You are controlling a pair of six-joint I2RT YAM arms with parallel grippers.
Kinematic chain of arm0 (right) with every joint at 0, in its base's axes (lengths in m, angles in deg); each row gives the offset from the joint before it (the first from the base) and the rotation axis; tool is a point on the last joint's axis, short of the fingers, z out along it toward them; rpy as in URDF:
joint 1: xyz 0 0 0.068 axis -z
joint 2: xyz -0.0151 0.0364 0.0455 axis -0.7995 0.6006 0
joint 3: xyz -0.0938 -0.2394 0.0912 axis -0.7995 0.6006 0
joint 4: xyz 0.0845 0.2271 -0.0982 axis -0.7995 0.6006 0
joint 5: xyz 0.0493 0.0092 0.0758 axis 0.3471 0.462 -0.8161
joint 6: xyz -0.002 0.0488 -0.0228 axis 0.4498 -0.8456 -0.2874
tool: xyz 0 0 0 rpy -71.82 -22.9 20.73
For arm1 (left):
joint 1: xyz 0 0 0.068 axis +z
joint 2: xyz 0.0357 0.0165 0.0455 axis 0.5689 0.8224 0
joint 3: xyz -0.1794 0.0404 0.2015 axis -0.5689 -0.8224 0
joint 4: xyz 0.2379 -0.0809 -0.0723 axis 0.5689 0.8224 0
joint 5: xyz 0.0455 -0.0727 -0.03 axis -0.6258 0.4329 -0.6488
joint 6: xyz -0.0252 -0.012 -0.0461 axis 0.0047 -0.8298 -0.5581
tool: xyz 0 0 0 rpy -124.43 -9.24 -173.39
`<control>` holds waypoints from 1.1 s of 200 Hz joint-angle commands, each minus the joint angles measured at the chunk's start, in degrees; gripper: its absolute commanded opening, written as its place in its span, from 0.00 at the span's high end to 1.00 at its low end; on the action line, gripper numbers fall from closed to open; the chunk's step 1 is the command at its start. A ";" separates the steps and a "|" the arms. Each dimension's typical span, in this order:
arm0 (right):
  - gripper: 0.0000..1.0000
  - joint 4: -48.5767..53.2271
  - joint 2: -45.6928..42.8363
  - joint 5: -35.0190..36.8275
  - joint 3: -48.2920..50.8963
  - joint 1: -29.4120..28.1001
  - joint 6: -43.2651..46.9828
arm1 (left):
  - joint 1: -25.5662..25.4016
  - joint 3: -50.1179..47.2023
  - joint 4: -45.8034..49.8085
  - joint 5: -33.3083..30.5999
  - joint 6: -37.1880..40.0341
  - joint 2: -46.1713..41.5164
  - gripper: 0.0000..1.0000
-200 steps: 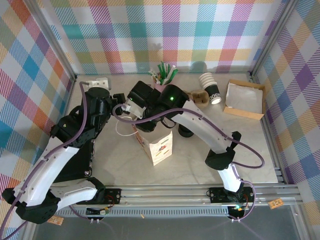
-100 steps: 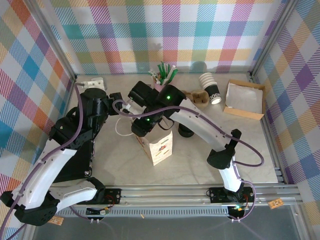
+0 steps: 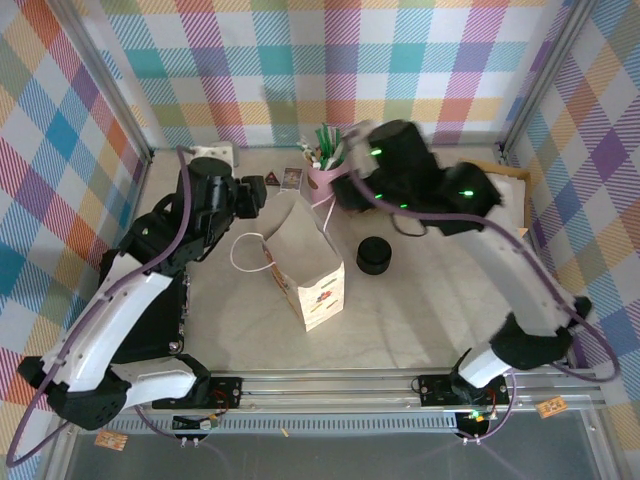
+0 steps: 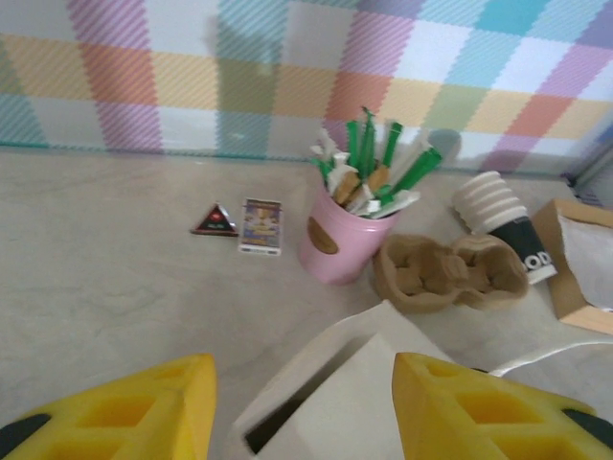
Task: Pack the takeout coffee
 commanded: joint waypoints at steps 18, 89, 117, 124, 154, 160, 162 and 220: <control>0.40 -3.11 -2.65 6.65 12.55 21.35 -7.88 | -0.03 9.90 -0.70 11.03 1.70 7.92 0.49; 0.35 -14.86 7.31 -3.65 26.70 45.78 -12.63 | -1.97 34.45 7.49 18.08 4.33 28.29 0.49; 0.31 -17.81 15.35 -4.28 24.89 48.99 -11.98 | -2.33 42.03 10.01 18.23 4.01 34.57 0.49; 0.30 -18.65 17.13 -4.41 24.59 49.65 -11.97 | -2.36 43.07 10.15 18.12 3.69 35.71 0.49; 0.28 -22.03 23.51 -5.41 22.59 52.39 -10.89 | -2.32 46.81 10.21 16.42 3.00 39.36 0.48; 0.27 -22.35 24.74 -5.75 21.89 52.95 -10.69 | -2.31 47.58 10.35 16.15 2.88 40.01 0.48; 0.27 -22.42 25.10 -5.87 21.67 53.09 -10.58 | -2.33 47.80 10.38 16.14 2.87 40.19 0.48; 0.23 -24.29 34.90 -8.33 14.70 56.45 -8.91 | -2.34 49.60 10.58 13.96 2.91 42.78 0.48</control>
